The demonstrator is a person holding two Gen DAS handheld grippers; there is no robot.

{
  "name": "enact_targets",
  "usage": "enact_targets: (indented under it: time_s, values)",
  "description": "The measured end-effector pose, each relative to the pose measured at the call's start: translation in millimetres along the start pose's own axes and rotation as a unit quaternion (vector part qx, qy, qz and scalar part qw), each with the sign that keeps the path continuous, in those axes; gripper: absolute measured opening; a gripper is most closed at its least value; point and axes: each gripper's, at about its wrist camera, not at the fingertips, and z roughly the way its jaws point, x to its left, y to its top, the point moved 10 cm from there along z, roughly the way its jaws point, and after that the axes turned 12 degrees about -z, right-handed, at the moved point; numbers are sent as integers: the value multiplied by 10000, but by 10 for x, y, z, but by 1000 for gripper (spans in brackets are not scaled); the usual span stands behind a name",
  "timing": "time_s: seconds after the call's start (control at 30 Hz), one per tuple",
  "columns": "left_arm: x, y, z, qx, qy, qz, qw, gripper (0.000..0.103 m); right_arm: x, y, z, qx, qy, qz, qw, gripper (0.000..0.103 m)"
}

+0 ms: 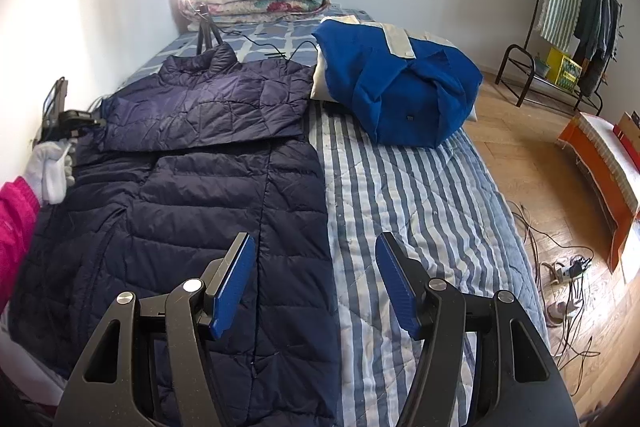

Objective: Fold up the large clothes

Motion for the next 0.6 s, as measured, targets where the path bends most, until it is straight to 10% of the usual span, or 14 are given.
enact_targets:
  time_s: [0.13, 0.6]
  values:
    - [41, 67, -145, -167, 231, 137, 9995, 39, 12, 16, -6, -41, 26, -27, 10000, 62]
    - [146, 32, -1750, -512, -83, 794, 9955, 64, 52, 37, -129, -704, 633, -136, 9954, 63]
